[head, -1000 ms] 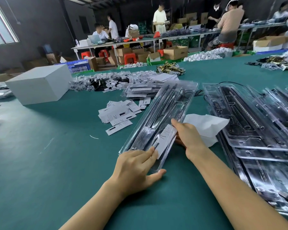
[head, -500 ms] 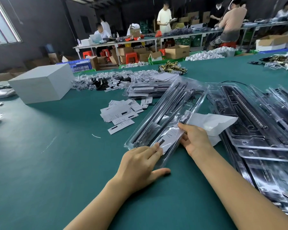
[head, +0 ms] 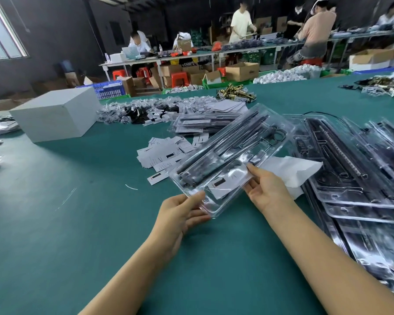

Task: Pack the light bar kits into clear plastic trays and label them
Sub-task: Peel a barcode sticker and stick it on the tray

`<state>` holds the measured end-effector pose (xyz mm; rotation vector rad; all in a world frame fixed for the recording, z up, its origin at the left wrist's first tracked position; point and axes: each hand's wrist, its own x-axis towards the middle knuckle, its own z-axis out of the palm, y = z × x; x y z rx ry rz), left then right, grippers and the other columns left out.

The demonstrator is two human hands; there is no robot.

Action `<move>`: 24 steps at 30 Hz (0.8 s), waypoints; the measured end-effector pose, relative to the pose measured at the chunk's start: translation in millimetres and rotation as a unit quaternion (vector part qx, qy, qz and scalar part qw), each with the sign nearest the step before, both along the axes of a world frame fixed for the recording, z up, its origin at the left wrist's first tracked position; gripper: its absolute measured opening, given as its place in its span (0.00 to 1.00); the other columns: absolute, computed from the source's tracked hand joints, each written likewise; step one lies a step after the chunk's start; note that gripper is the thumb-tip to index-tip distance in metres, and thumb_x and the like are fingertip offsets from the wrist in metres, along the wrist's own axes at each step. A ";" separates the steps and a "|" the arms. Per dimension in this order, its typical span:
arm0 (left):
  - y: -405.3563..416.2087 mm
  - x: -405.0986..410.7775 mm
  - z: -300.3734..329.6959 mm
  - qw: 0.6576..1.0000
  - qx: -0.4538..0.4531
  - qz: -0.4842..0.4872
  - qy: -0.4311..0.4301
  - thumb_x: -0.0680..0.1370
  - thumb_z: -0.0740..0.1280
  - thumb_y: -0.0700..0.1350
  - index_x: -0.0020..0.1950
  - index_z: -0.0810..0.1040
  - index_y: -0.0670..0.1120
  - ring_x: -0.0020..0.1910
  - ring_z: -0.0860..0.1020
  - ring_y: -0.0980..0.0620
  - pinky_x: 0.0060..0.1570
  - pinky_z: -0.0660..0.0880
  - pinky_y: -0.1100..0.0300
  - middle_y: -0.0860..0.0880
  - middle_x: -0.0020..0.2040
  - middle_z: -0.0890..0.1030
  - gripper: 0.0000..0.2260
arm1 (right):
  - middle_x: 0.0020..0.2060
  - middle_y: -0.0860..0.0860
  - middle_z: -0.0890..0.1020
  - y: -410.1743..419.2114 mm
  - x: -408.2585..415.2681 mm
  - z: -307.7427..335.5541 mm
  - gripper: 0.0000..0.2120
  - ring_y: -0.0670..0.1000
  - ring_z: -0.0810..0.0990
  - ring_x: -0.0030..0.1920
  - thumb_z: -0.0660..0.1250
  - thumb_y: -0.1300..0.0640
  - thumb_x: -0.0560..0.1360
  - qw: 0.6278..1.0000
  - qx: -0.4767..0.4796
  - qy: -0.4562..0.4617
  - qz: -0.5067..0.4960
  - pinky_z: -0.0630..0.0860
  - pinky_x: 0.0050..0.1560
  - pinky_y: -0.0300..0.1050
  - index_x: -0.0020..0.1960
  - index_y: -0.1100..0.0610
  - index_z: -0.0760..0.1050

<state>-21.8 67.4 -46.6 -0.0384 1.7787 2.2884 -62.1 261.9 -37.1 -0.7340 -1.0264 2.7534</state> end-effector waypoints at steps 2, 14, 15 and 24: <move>2.5 0.9 -2.3 1.000 0.010 -0.003 -0.018 0.69 0.74 0.44 0.43 0.78 0.36 0.32 0.81 0.49 0.34 0.79 0.62 0.39 0.38 0.82 0.12 | 0.37 0.55 0.81 -2.4 0.0 -2.9 0.03 0.51 0.81 0.34 0.68 0.68 0.74 1.000 0.014 -0.004 0.001 0.80 0.29 0.42 0.45 0.63 0.75; 1.6 -1.3 -5.6 0.996 -0.089 -0.002 -0.012 0.76 0.66 0.33 0.34 0.81 0.40 0.33 0.81 0.49 0.35 0.79 0.60 0.40 0.36 0.83 0.12 | 0.37 0.55 0.82 -8.0 -2.8 -13.7 0.03 0.52 0.82 0.36 0.68 0.65 0.75 0.997 0.072 -0.007 0.014 0.82 0.35 0.46 0.44 0.62 0.74; 1.9 -1.5 -5.4 0.996 -0.088 0.003 -0.017 0.76 0.66 0.32 0.35 0.80 0.39 0.32 0.81 0.49 0.33 0.78 0.62 0.40 0.35 0.83 0.10 | 0.38 0.55 0.81 -8.8 -2.4 -14.3 0.03 0.52 0.81 0.38 0.68 0.64 0.75 0.996 0.086 -0.010 0.018 0.83 0.36 0.46 0.45 0.62 0.74; 2.8 -4.7 -4.8 0.998 -0.062 0.019 0.009 0.75 0.65 0.31 0.30 0.83 0.42 0.34 0.82 0.50 0.36 0.79 0.62 0.43 0.34 0.82 0.15 | 0.35 0.60 0.84 -35.5 17.8 -6.6 0.08 0.56 0.83 0.31 0.70 0.65 0.74 0.940 0.228 -0.025 0.253 0.79 0.28 0.44 0.51 0.65 0.74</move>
